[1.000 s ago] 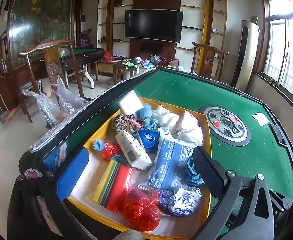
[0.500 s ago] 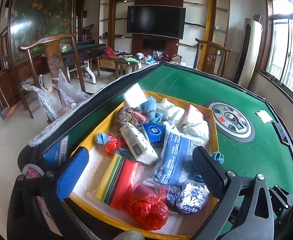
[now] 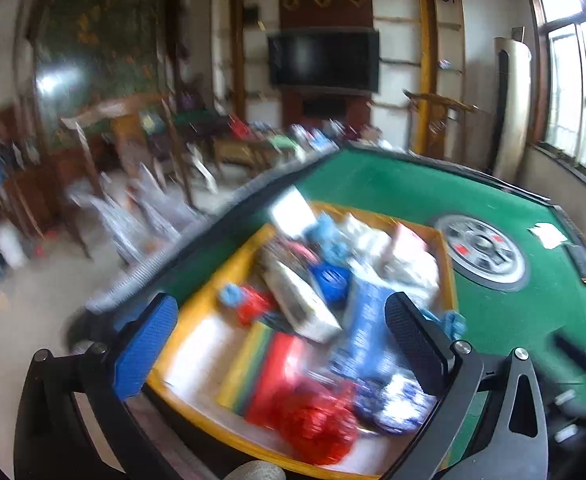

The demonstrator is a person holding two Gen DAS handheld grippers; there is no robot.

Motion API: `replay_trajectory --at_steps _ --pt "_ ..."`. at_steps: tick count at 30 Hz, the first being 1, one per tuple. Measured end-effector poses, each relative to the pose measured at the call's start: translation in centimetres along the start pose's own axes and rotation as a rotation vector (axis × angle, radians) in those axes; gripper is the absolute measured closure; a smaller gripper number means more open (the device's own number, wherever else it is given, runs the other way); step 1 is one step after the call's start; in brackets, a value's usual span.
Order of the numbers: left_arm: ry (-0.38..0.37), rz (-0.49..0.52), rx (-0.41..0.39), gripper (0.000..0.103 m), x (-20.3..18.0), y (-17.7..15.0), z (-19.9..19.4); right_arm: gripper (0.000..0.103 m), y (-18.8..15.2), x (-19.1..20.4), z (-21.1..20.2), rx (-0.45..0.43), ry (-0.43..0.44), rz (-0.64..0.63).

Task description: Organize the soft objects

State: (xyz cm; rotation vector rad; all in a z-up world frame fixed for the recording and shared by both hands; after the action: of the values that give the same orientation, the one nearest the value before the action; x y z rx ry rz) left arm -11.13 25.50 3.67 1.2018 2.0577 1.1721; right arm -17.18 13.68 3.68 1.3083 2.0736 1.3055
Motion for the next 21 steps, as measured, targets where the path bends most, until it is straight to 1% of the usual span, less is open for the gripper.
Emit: replay_trajectory --at_steps 1,2,3,4,5,6,7,8,9,10,11,13,15,17,21 --pt "0.036 0.012 -0.033 0.000 0.2 0.3 -0.6 0.013 0.5 -0.3 -1.0 -0.059 -0.038 -0.001" --pt "0.102 0.031 -0.102 0.000 0.4 0.9 -1.9 0.001 1.0 -0.5 -2.1 -0.115 -0.073 0.002" --pt "0.139 0.041 -0.157 0.000 0.5 1.4 -3.0 0.001 1.4 -0.7 -2.8 -0.165 -0.094 0.006" --pt "0.166 0.050 -0.231 0.000 0.5 2.1 -4.6 0.001 1.7 -0.7 -3.2 -0.189 -0.101 0.009" --pt "0.170 0.051 -0.287 0.000 0.5 2.6 -5.9 0.001 1.8 -0.9 -3.4 -0.200 -0.112 0.018" --pt "0.153 0.044 -0.323 0.000 0.3 3.0 -7.0 0.001 2.1 -1.1 -3.2 -0.197 -0.124 0.027" --pt "0.123 0.032 -0.329 0.000 0.3 3.1 -7.5 0.001 2.3 -1.3 -2.9 -0.189 -0.136 0.040" --pt "0.057 0.016 -0.308 0.000 0.1 3.2 -7.6 0.001 2.4 -1.3 -2.7 -0.179 -0.140 0.050" --pt "-0.033 0.000 -0.256 0.000 -0.2 3.2 -7.2 0.001 2.5 -1.2 -2.6 -0.172 -0.139 0.054" --pt "-0.085 -0.010 -0.211 0.000 -0.4 3.0 -6.7 0.001 2.4 -1.0 -2.6 -0.173 -0.142 0.054" --pt "-0.106 -0.012 -0.163 0.000 -0.5 2.7 -5.9 0.001 2.3 -0.7 -2.7 -0.181 -0.144 0.048" --pt "-0.071 0.003 -0.136 0.000 -0.5 2.3 -5.2 0.001 2.0 -0.2 -2.6 -0.176 -0.135 0.021" --pt "-0.033 0.009 -0.111 0.000 -0.3 1.9 -4.5 0.001 1.2 0.5 -2.1 -0.139 -0.137 -0.029" --pt "-0.021 -0.001 -0.080 0.000 -0.3 1.6 -4.0 0.001 0.5 1.2 -1.2 -0.090 -0.137 -0.080" --pt "0.006 -0.003 -0.022 0.000 -0.1 0.7 -3.2 0.001 -0.5 2.0 -0.4 -0.035 -0.132 -0.124"
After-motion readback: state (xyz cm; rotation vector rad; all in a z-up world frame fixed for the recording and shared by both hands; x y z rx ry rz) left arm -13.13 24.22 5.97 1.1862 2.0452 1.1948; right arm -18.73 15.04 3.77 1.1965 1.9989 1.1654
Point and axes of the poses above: each gripper's, at about its wrist camera, not at the fingertips, and z roughly the way its jaws point, x to its left, y to its top, the point moved 7 cm from there along z, roughly the way its jaws point
